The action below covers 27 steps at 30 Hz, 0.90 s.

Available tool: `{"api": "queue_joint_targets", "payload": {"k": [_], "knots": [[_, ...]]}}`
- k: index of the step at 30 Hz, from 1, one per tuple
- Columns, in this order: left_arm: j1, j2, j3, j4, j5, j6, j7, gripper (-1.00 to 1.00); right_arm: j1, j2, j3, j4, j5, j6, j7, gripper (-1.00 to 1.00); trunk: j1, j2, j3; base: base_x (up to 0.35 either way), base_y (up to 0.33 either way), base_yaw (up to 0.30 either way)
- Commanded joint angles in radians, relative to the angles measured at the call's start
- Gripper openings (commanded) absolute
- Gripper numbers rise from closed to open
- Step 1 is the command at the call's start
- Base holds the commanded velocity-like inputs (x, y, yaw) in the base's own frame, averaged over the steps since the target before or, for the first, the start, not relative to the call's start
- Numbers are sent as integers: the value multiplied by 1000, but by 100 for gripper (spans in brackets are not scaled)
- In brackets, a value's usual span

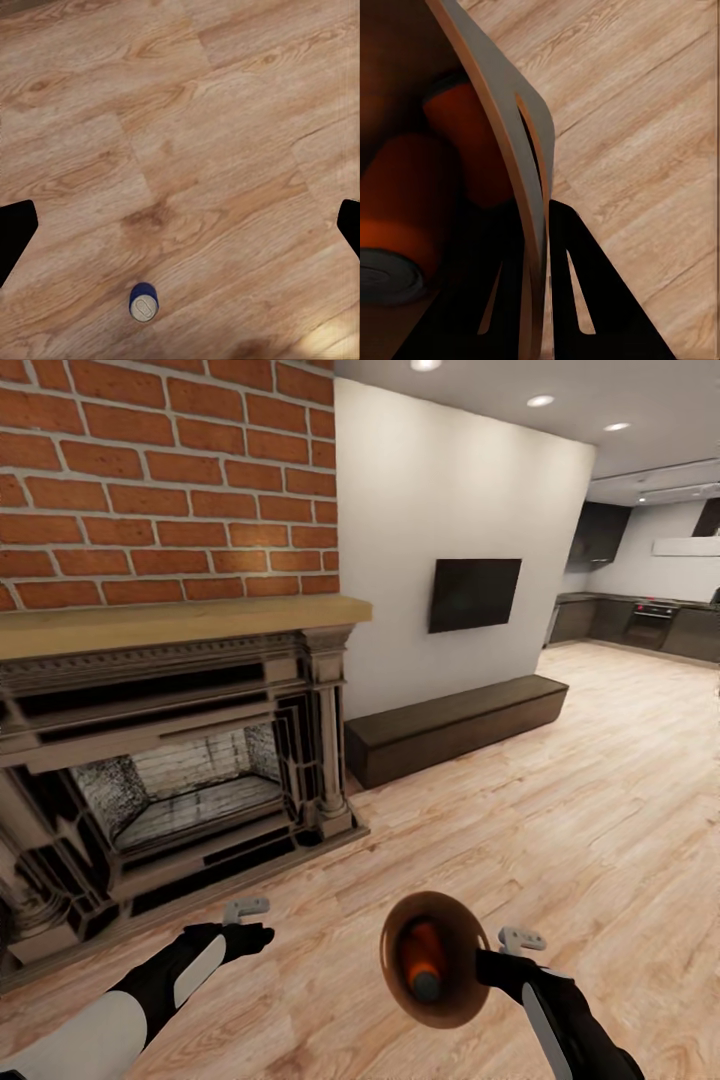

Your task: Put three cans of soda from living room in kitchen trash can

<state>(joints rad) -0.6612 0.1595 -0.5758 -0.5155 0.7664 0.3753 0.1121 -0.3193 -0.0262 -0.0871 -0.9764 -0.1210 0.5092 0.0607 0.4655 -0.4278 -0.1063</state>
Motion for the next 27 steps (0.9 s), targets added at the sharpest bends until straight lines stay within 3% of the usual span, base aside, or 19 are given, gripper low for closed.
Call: {"api": "queue_joint_targets", "payload": {"k": [1,18,27], "knots": [[0,0,-3,0,0,0,0,100,0,0,0,-1,-11,0,7,-100,0,0,0,-87,111,-18],[0,0,-10,1,-1,-1,1,100,-1,0,0,-1,-11,0,7,-100,0,0,0,-50,76,-3],[0,0,-15,1,-1,-1,1,100,0,0,0,-1,-11,-1,8,-100,0,0,0,0,-112,-23]]}}
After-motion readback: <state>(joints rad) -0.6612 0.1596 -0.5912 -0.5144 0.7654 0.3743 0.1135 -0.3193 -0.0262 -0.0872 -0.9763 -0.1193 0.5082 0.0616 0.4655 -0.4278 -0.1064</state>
